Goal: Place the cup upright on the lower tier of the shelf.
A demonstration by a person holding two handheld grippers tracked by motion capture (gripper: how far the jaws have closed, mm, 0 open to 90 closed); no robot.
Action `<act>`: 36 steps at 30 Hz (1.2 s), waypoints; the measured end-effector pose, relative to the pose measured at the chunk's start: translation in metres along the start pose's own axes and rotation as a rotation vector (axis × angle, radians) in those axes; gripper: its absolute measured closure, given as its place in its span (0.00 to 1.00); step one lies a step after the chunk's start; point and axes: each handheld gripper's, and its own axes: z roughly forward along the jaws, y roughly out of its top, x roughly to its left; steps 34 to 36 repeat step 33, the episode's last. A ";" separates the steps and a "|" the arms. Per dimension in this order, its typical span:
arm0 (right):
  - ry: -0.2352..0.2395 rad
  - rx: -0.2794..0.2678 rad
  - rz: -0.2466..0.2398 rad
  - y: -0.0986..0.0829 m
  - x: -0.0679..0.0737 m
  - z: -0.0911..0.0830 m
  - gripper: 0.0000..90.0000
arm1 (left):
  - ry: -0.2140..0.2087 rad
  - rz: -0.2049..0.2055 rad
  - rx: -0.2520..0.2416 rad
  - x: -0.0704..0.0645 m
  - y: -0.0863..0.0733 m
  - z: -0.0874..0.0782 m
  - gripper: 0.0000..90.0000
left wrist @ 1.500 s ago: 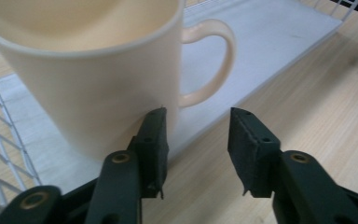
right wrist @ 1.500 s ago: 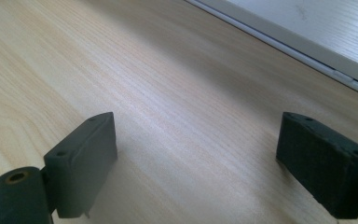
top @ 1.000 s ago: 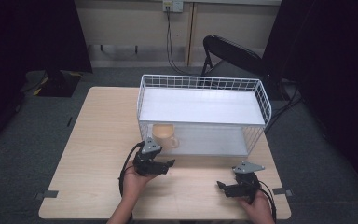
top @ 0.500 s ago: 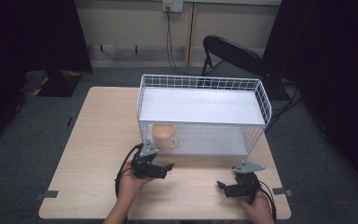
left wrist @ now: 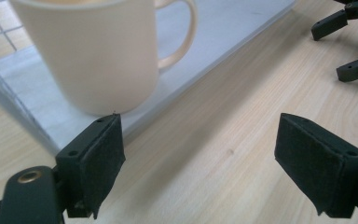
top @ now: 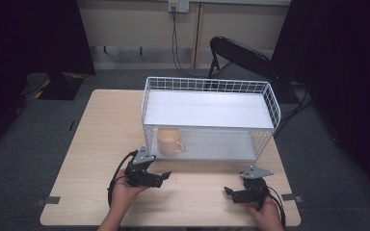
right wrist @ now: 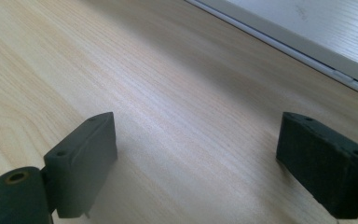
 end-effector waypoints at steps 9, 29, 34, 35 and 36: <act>0.000 0.000 0.000 0.000 0.000 0.000 0.13 | 0.014 -0.023 0.006 0.014 -0.014 -0.015 0.17; 0.000 0.000 0.000 0.000 0.000 0.000 0.13 | 0.047 -0.021 0.054 0.033 -0.048 -0.026 0.17; 0.000 0.000 0.000 0.000 0.000 0.000 0.13 | 0.049 -0.023 0.056 0.032 -0.047 -0.026 0.17; 0.000 0.000 0.000 0.000 0.000 0.000 0.13 | 0.049 -0.023 0.056 0.032 -0.047 -0.026 0.17; 0.000 0.000 0.000 0.000 0.000 0.000 0.13 | 0.049 -0.023 0.056 0.032 -0.047 -0.026 0.17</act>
